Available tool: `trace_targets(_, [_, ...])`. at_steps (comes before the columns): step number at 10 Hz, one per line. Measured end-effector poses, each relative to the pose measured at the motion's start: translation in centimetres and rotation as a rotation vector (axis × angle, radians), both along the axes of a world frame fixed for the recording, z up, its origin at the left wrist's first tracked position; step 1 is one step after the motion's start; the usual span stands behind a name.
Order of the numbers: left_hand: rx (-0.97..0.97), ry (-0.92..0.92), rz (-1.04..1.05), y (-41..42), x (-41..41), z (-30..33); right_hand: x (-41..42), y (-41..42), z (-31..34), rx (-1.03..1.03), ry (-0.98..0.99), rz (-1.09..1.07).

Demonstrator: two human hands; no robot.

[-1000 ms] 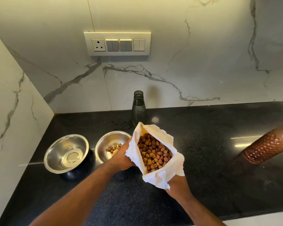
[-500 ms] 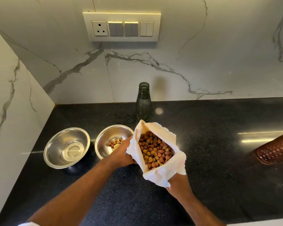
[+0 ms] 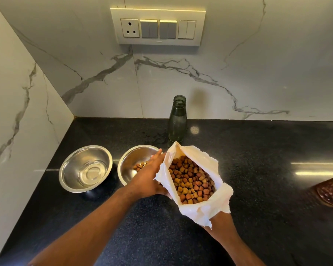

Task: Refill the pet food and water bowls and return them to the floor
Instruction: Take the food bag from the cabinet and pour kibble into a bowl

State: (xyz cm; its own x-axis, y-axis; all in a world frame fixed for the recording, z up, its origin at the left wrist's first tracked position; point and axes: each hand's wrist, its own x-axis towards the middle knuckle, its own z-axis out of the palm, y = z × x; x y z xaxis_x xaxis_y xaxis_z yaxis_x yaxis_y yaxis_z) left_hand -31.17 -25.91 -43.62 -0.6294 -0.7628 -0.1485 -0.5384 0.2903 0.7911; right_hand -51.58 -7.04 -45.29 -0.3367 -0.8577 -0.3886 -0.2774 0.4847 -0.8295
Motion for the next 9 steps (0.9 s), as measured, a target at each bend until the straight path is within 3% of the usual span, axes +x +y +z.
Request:
trace_targets(2, [0.044, -0.06, 0.061, -0.2, 3.0, 1.5, -0.6, 1.4, 1.2, -0.387, 0.271, 0.176])
trace_targets(3, [0.059, -0.044, 0.106, -0.1, 4.3, 2.2, -0.3, 2.0, 4.2, -0.407, 0.136, 0.343])
trace_targets(4, [0.059, -0.002, 0.161, 0.1, 5.5, 2.5, -1.6, 0.6, 6.0, -0.618, 0.314, 0.288])
trace_targets(5, [0.063, 0.05, 0.204, 0.5, 6.6, 2.7, -1.3, -0.7, 7.3, -0.674, 0.088, 0.25])
trace_targets(6, [0.028, 0.059, 0.231, 1.1, 7.5, 3.0, -1.2, -1.6, 8.6, -0.669, -0.018, 0.185])
trace_targets(9, [0.006, 0.224, 0.353, 3.8, 9.3, 4.9, -0.8, -2.5, 12.8, -0.725, 0.07, 0.152])
